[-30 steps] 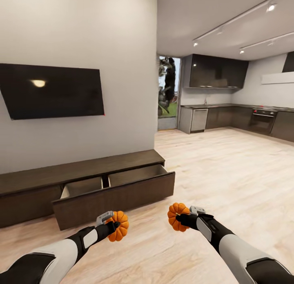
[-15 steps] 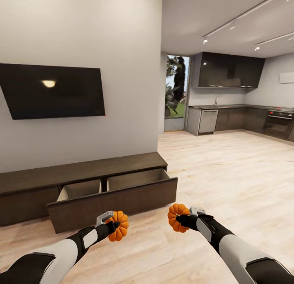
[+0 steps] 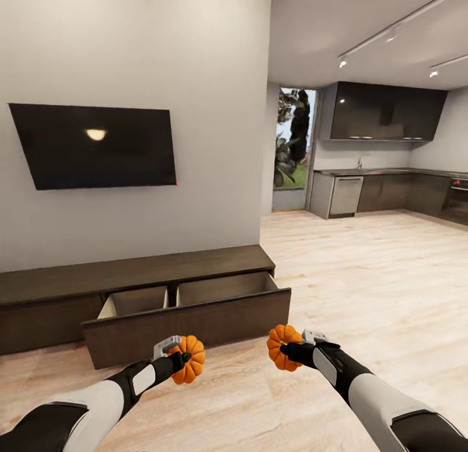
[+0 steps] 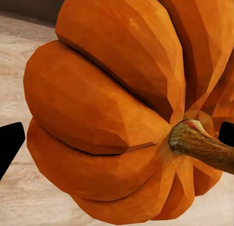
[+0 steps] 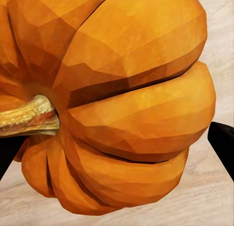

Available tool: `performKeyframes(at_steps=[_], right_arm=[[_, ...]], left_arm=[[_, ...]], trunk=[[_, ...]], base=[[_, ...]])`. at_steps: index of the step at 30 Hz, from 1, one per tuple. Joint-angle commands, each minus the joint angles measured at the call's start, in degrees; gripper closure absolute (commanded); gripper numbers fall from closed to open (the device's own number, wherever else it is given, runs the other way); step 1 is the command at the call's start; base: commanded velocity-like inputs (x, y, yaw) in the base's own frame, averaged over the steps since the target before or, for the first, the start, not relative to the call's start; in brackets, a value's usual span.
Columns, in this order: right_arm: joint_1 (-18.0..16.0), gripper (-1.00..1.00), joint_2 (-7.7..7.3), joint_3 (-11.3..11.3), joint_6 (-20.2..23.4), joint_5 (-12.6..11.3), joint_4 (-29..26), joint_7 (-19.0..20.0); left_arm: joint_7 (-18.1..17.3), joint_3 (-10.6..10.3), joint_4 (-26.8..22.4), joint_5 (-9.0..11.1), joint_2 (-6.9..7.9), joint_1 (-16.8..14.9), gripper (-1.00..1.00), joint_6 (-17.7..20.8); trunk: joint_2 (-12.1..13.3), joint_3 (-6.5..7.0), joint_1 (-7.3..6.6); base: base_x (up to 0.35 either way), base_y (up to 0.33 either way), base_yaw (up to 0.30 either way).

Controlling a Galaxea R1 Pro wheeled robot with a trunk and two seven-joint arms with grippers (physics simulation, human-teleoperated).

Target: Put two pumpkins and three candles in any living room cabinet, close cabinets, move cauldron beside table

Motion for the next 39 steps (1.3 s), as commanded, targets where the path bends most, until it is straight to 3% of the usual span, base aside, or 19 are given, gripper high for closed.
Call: performKeyframes(at_steps=[1, 20, 32, 33, 37, 39], right_arm=[[-0.02, 1.00, -0.05, 0.30, 0.27, -0.21, -0.10, 0.07], [-0.02, 1.00, -0.05, 0.30, 0.27, -0.21, -0.10, 0.06], [-0.02, 1.00, -0.02, 0.43, 0.27, -0.14, -0.10, 0.04], [-0.02, 1.00, 0.00, 0.72, 0.27, -0.10, -0.10, 0.02], [-0.02, 1.00, -0.05, 6.76, 0.27, 0.17, -0.10, -0.22], [-0.02, 1.00, -0.03, 8.13, 0.27, 0.20, -0.10, -0.25]], left_arm=[[-0.33, -0.48, 0.11, 0.65, 0.00, -0.08, 1.00, 0.10], [-0.34, -0.52, 0.11, 0.65, -0.38, -0.08, 1.00, 0.09], [-0.33, -0.52, 0.11, 0.57, -0.78, -0.08, 1.00, 0.09], [-0.33, -0.52, 0.11, 0.57, -0.78, -0.08, 1.00, 0.09], [-0.33, -0.52, 0.11, 0.57, -0.78, -0.09, 1.00, 0.09], [-0.33, -0.52, 0.11, 0.57, -0.78, -0.08, 1.00, 0.07]], trunk=[[-0.03, -0.03, -0.01], [-0.03, 0.62, -0.01], [-0.03, 0.67, -0.01], [-0.03, 0.67, -0.01], [-0.03, 0.67, -0.01], [-0.03, 0.67, -0.01]], base=[[0.001, -0.001, 0.198], [0.000, 0.000, 0.246], [0.000, -0.217, 0.031], [0.014, -0.299, 0.000], [0.092, -0.229, 0.000], [0.039, -0.070, 0.000]])
